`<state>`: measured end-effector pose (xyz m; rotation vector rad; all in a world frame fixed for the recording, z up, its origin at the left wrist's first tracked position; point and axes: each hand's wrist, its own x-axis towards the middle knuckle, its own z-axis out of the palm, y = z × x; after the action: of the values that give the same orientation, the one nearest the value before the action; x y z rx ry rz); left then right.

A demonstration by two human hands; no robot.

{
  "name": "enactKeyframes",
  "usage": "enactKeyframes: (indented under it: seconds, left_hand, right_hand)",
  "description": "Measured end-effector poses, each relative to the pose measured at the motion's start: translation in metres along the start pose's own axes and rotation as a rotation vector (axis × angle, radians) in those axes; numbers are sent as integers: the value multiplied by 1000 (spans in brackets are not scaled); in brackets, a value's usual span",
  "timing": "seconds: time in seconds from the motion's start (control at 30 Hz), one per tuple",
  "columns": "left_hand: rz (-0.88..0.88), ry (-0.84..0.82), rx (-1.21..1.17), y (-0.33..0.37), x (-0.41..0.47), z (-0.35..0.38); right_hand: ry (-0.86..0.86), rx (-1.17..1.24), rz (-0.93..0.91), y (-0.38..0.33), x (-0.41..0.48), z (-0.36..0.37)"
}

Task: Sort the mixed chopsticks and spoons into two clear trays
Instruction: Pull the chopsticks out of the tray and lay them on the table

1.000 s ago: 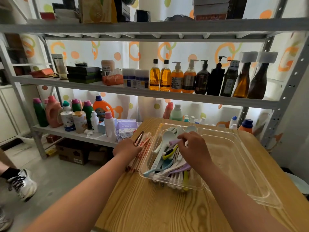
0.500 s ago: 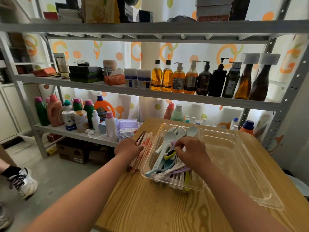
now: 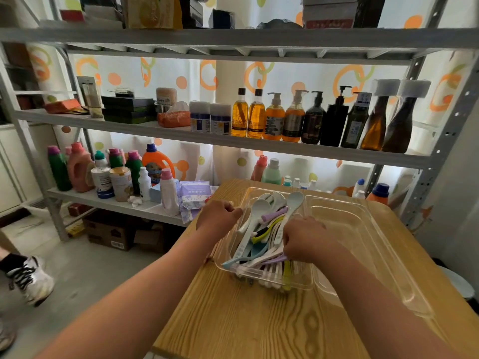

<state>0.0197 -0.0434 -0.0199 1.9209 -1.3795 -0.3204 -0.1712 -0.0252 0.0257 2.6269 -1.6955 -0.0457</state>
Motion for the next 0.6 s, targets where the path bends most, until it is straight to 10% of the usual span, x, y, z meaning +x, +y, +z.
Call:
enactKeyframes:
  seconds: [0.6]
  left_hand:
    - [158, 77, 85, 3, -16, 16]
  right_hand:
    - [-4, -123, 11, -16, -33, 5]
